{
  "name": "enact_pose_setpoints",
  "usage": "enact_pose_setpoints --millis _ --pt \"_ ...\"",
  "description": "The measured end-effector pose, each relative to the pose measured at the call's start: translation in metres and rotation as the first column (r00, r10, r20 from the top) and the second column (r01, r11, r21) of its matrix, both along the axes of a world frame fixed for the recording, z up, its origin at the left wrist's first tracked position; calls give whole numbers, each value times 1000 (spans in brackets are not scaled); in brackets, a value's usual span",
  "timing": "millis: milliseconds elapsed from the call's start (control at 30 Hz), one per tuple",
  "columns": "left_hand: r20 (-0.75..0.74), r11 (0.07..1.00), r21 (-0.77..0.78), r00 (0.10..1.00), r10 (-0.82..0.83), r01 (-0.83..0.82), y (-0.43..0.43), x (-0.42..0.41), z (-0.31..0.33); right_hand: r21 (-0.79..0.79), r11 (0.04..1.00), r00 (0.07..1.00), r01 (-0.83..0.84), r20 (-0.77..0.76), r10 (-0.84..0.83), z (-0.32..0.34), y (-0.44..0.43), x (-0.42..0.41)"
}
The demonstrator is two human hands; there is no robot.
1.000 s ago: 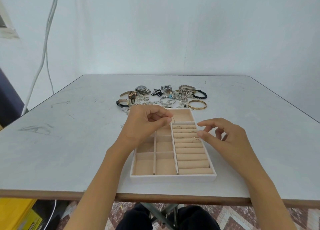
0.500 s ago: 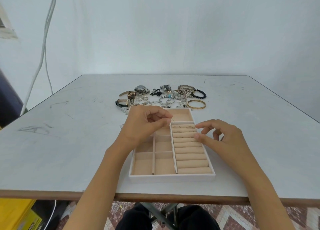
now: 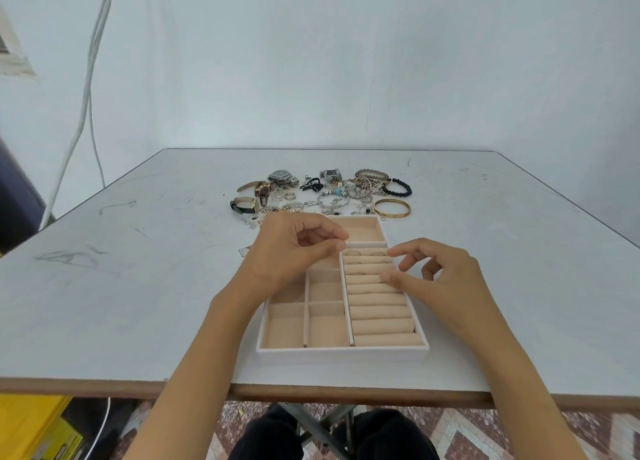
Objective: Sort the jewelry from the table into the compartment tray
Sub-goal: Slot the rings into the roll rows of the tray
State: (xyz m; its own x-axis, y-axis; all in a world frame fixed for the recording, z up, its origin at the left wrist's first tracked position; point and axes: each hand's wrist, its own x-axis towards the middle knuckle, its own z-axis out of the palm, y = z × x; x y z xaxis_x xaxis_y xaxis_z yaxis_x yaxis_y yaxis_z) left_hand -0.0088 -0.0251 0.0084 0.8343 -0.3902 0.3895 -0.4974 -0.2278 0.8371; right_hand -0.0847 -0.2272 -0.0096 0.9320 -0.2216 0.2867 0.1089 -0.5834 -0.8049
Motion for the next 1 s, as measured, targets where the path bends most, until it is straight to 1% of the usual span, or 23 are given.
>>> enact_pose_setpoints --millis 67,100,133,167,200,233,267,300,333,367,433,567,700,1000 --pt "-7 1000 2 1000 -7 7 0 0 0 37 999 997 28 67 -31 2 -2 -3" --pt "-11 1000 1 1000 -11 11 0 0 0 56 996 992 66 103 -72 2 -4 -6" --pt "-15 1000 -2 1000 -15 15 1 0 0 43 993 985 111 131 -116 1 -8 -9" --pt "-17 1000 -4 1000 -19 19 1 0 -1 -20 988 978 156 142 -151 -1 -12 -13" --pt "-16 1000 -3 1000 -24 24 1 0 -1 -133 973 977 187 125 -170 -3 -16 -18" --pt "-12 1000 1 999 -30 30 0 0 -1 -277 943 983 184 69 -172 -6 -21 -22" --pt "-7 999 5 999 -37 37 0 -1 -1 -410 901 985 140 -33 -167 -9 -24 -26" --pt "0 999 9 999 -44 44 0 0 -2 -504 861 973 69 -158 -170 -11 -27 -28" --pt "6 999 14 999 -51 51 0 0 -2 -561 827 945 -5 -273 -179 -13 -28 -29" --pt "15 998 23 998 -59 59 0 0 -2 -597 800 917 -61 -350 -191 -16 -29 -28" --pt "36 997 43 997 -73 71 -1 -1 -2 -615 783 898 -92 -390 -202 -16 -29 -28" --pt "34 995 35 995 -97 96 -1 -4 0 -617 784 904 -71 -373 -212 -13 -27 -28" --pt "41 987 108 992 -120 115 0 -3 -2 -611 789 905 -66 -369 -211 -13 -25 -29" --pt "34 976 167 989 -143 136 -1 -3 -2 -608 792 910 -59 -359 -208 -12 -25 -29"
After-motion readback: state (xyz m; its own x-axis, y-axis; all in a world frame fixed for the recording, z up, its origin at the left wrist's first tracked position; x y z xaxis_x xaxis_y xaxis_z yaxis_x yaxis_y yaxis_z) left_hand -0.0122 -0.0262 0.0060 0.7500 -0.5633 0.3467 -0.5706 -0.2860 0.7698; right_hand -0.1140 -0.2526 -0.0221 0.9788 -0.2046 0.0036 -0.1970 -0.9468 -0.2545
